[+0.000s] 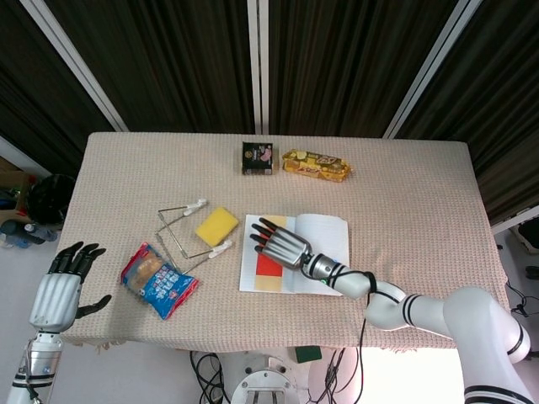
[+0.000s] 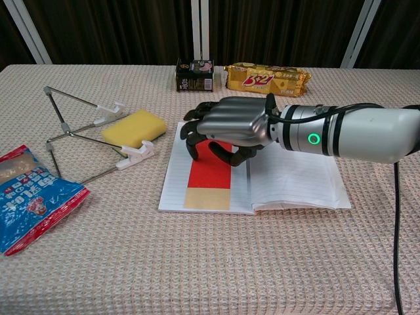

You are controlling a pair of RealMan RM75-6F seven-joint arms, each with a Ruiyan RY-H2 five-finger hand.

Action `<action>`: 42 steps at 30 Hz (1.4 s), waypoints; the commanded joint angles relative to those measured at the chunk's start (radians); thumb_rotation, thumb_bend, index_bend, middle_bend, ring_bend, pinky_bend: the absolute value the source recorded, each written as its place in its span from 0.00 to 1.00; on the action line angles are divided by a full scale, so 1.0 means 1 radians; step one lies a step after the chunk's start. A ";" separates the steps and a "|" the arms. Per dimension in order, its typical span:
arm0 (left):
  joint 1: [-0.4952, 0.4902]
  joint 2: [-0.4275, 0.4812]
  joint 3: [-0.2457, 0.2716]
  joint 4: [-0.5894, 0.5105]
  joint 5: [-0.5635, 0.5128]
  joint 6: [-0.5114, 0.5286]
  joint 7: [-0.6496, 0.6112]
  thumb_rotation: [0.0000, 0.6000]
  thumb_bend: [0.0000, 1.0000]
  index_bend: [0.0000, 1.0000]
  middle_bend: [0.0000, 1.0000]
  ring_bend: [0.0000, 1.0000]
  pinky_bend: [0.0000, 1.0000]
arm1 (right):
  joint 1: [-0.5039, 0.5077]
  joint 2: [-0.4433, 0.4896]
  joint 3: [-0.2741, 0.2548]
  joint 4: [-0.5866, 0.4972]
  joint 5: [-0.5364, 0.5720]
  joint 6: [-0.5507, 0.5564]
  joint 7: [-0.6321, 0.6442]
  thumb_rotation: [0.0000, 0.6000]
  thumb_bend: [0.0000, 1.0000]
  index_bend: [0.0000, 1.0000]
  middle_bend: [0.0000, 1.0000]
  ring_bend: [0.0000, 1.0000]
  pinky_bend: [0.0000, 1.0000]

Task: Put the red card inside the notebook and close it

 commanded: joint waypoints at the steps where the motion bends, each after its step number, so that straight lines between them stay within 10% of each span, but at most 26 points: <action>1: 0.000 0.000 0.000 0.001 -0.002 -0.001 0.000 1.00 0.06 0.21 0.16 0.09 0.15 | -0.002 -0.013 0.000 0.014 -0.003 0.002 0.006 1.00 0.85 0.36 0.11 0.00 0.00; 42: -0.004 -0.010 0.001 0.012 0.004 -0.002 -0.008 1.00 0.06 0.21 0.16 0.09 0.15 | -0.066 0.013 -0.013 -0.026 -0.024 0.049 -0.013 1.00 0.82 0.32 0.12 0.00 0.00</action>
